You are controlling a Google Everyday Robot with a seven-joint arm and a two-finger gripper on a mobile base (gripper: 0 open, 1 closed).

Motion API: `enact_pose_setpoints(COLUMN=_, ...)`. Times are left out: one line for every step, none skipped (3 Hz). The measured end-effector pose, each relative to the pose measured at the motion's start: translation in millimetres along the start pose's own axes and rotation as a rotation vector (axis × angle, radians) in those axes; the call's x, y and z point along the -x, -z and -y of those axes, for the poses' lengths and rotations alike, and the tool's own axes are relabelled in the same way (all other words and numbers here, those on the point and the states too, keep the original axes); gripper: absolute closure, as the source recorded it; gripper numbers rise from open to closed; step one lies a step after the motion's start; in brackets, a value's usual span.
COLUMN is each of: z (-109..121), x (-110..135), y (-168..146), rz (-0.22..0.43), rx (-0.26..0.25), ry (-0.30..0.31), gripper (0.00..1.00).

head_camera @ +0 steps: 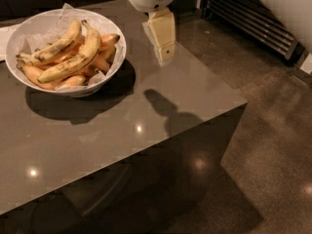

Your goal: Pick banana from white bowl

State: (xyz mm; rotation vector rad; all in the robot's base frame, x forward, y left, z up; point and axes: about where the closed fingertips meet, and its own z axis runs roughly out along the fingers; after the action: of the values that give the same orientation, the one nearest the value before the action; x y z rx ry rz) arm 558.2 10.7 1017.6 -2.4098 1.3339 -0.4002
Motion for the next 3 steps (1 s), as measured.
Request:
enact_pose_setpoints(z=21, x=12, y=-13, rz=0.006, rx=0.007, ry=0.057, gripper=0.02)
enact_pose_setpoints(z=37, x=24, y=-21, rz=0.015, rx=0.013, ry=0.093, gripper=0.07)
enact_pose_setpoints(z=47, x=36, y=-28, rz=0.027, rx=0.023, ry=0.12, gripper=0.09)
